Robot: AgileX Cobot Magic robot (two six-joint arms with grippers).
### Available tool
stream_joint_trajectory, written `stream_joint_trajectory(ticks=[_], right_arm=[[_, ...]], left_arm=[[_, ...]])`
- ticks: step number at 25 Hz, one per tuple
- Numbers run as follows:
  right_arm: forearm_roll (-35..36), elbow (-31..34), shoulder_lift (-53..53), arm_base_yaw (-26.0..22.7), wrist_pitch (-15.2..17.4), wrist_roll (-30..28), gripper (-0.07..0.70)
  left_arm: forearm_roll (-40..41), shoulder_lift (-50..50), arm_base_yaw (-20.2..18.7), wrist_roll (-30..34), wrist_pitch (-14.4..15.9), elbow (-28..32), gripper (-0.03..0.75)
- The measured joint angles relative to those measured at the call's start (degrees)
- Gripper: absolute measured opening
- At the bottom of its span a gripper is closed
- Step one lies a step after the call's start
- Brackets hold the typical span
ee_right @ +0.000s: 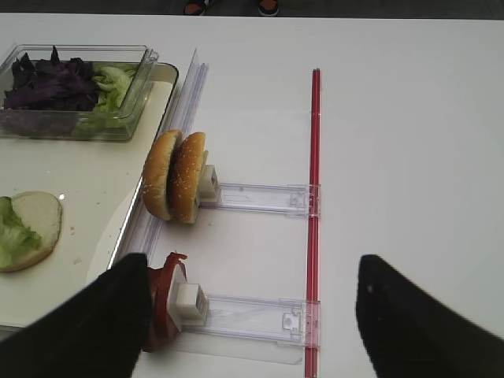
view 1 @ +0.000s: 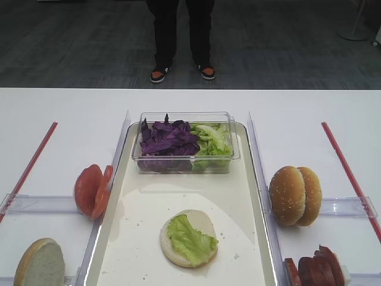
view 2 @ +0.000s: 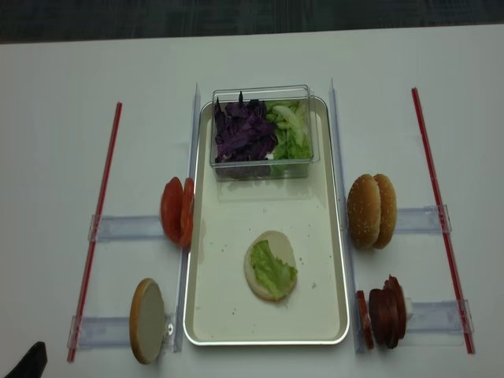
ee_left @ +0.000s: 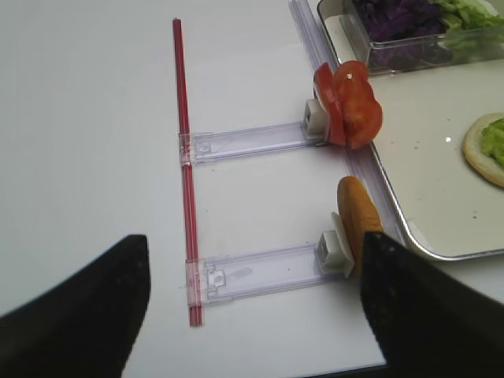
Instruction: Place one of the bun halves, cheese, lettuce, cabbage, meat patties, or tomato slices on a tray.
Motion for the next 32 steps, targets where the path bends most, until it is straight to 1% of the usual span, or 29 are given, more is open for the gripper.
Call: stream_joint_trajectory(ticks=[32], right_arm=[[0.1,0.0,0.0,0.0,0.0,-0.1,0.56]], left_arm=[[0.0,0.0,0.0,0.0,0.0,0.0,0.52]])
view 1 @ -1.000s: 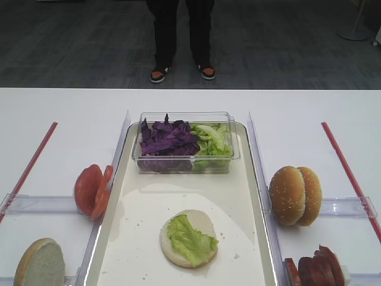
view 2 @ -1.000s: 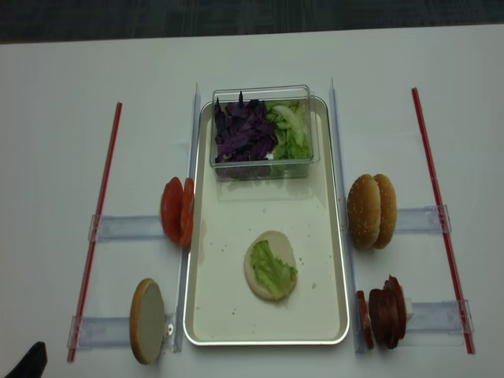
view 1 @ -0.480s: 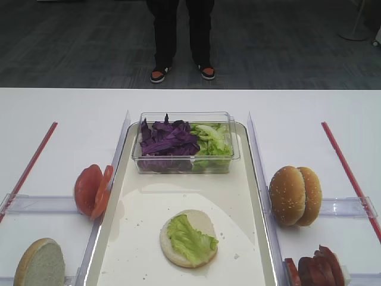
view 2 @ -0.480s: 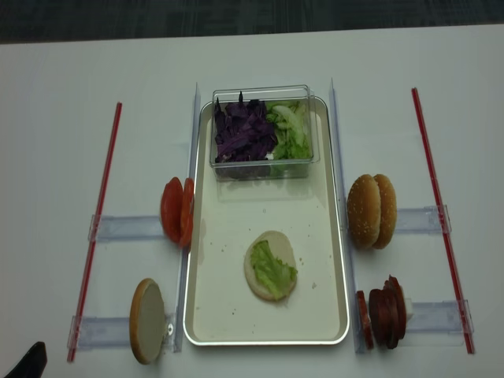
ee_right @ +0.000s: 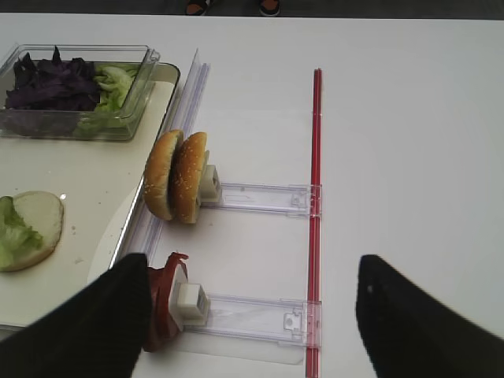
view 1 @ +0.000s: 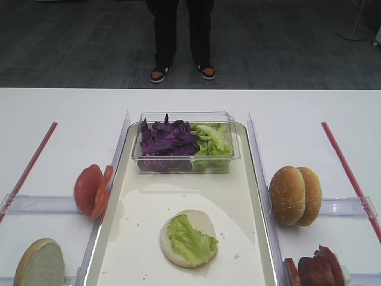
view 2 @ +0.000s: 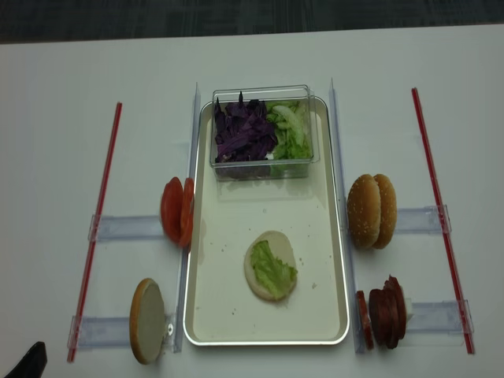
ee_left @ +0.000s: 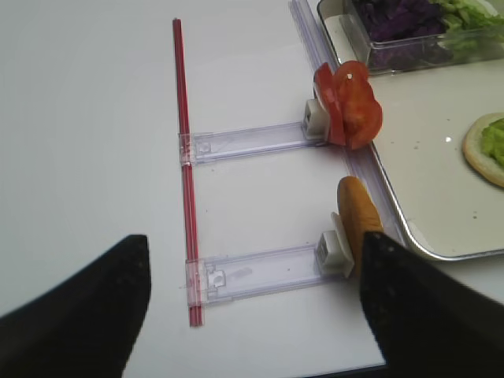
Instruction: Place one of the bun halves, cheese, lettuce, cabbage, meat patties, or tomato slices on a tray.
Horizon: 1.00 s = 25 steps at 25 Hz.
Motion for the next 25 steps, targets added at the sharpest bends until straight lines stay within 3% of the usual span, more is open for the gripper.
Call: stream_joint_trajectory(ticks=[25], right_arm=[[0.0,0.0,0.0,0.0,0.0,-0.1,0.56]], left_arm=[[0.0,0.0,0.0,0.0,0.0,0.0,0.52]])
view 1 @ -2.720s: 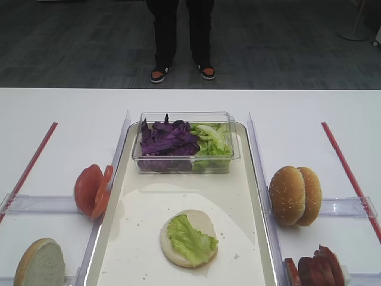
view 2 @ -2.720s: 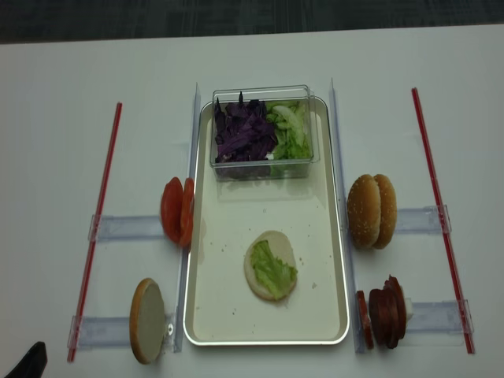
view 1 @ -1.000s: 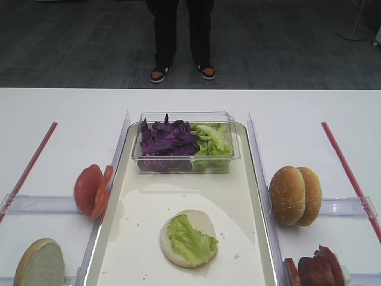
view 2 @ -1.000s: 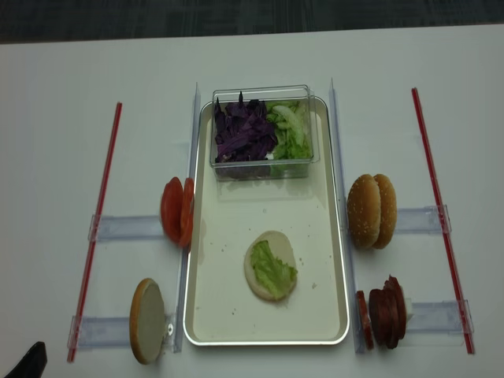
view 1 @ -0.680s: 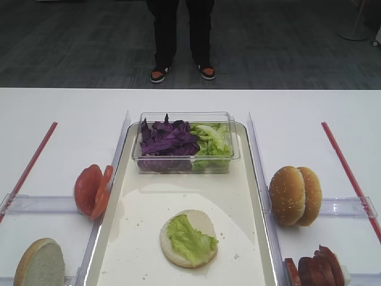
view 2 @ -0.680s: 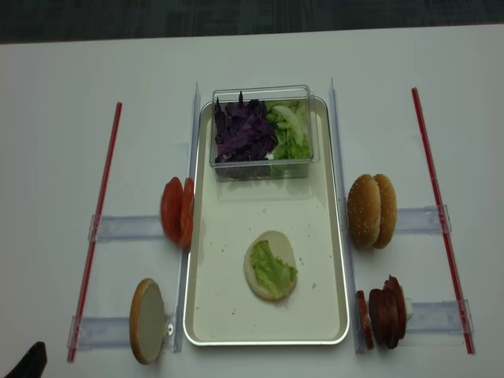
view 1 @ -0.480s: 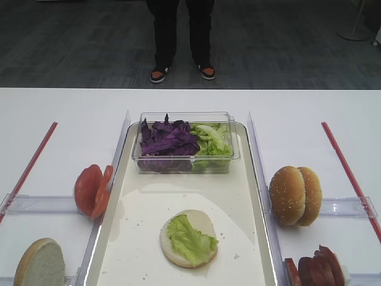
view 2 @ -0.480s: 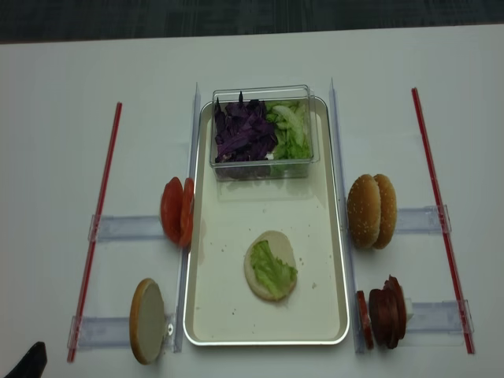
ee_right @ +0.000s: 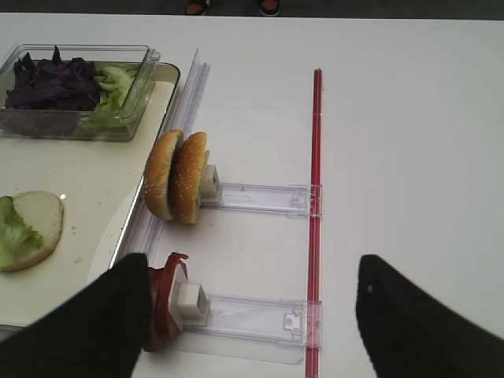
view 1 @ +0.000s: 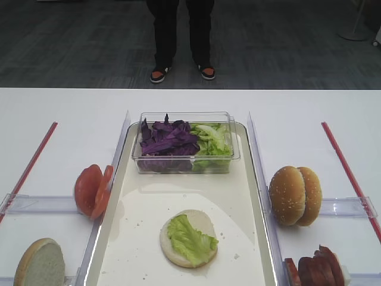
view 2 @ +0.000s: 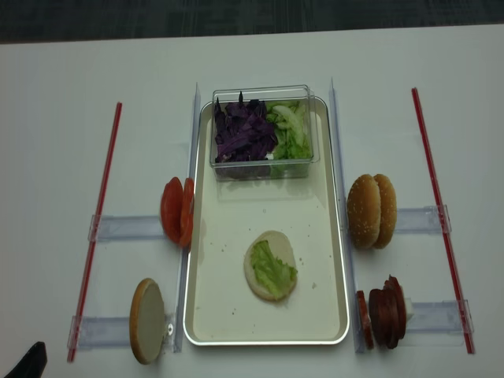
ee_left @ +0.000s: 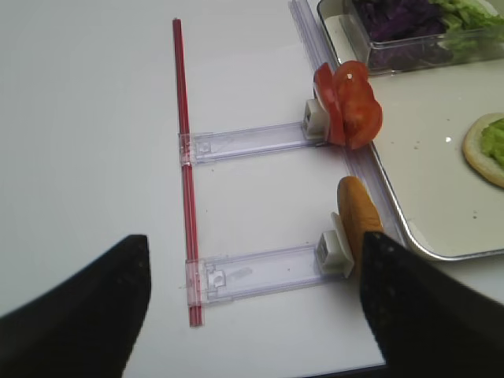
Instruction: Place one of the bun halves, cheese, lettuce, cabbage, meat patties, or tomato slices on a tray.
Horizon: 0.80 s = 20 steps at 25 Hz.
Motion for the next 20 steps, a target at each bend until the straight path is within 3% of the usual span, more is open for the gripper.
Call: stream_joint_trajectory(ticks=[20], right_arm=[[0.0,0.0,0.0,0.0,0.0,0.2,0.56]], left_arm=[[0.0,0.0,0.0,0.0,0.0,0.0,0.52]])
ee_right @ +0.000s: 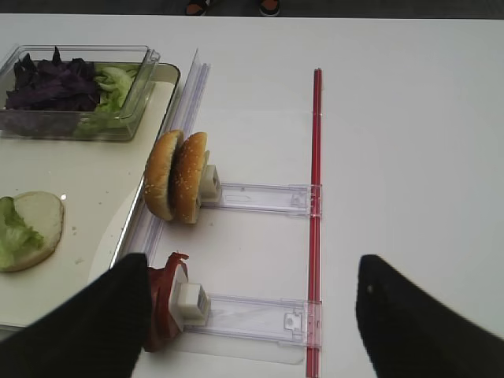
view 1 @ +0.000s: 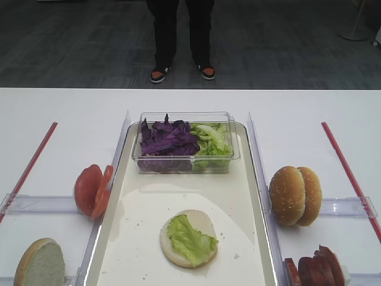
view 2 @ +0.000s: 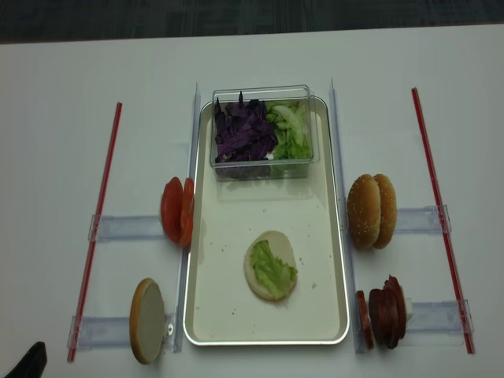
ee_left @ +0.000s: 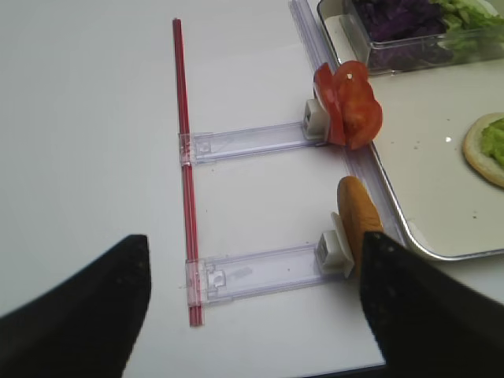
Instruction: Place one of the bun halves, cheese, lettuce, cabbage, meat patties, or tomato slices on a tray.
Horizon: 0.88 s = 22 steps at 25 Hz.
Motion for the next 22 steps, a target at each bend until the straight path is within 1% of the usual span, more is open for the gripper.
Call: stream_joint_trajectory(ticks=[22], right_arm=[[0.0,0.0,0.0,0.0,-0.1,0.0,0.56]], left_arm=[[0.0,0.0,0.0,0.0,0.0,0.0,0.52]])
